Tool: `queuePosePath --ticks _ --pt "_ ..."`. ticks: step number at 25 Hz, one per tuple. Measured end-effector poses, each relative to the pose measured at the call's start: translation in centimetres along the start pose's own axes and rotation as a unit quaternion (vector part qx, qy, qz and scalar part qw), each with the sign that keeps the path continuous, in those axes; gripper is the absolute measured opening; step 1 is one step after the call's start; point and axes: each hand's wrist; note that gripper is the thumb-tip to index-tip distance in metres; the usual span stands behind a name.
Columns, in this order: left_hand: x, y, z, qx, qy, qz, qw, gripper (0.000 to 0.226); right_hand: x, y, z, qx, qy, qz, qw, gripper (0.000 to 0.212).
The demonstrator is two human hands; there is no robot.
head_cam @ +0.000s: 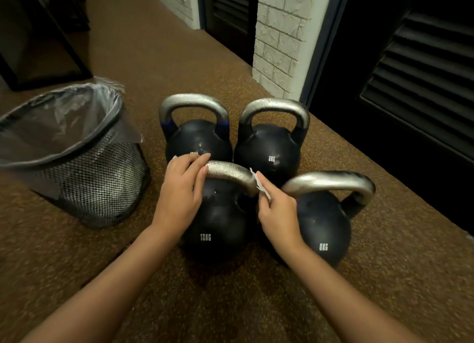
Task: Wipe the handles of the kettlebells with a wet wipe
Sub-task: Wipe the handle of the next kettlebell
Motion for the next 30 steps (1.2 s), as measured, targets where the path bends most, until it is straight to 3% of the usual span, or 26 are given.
queuePosePath --ticks 3,8,12,16,21,25,28,30 --pt "0.6 -0.1 0.1 0.004 0.022 -0.006 1.000 0.041 -0.2 -0.7 -1.8 0.047 -0.048 0.038 0.997 0.047" --pt "1.0 -0.1 0.3 0.001 0.041 -0.017 0.999 0.040 0.3 -1.2 -0.6 -0.036 -0.030 0.022 0.999 0.050" --pt "0.7 -0.4 0.3 0.011 0.022 -0.030 0.999 0.040 0.4 -1.0 -1.8 0.035 -0.027 0.020 0.999 0.047" --pt "0.5 -0.1 0.3 0.010 0.016 -0.052 0.998 0.040 1.1 -1.2 0.2 -0.056 -0.001 0.011 0.998 0.051" --pt "0.5 0.3 0.3 -0.002 0.020 -0.066 0.998 0.042 1.6 -0.1 0.2 -0.004 0.017 -0.029 0.999 0.051" --pt "0.9 0.7 0.3 -0.009 0.026 -0.106 0.994 0.039 2.5 0.6 1.9 -0.095 0.009 -0.001 0.995 0.060" --pt "1.2 0.7 0.3 -0.011 0.027 -0.124 0.992 0.038 2.4 1.4 2.1 -0.015 0.006 -0.021 1.000 0.055" --pt "1.2 0.6 0.3 -0.007 0.030 -0.125 0.992 0.038 3.0 1.0 2.4 -0.025 0.019 -0.021 0.999 0.053"
Point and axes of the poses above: each hand's wrist, its own z-axis away from the middle knuckle, its own x-axis out of the palm, y = z × x
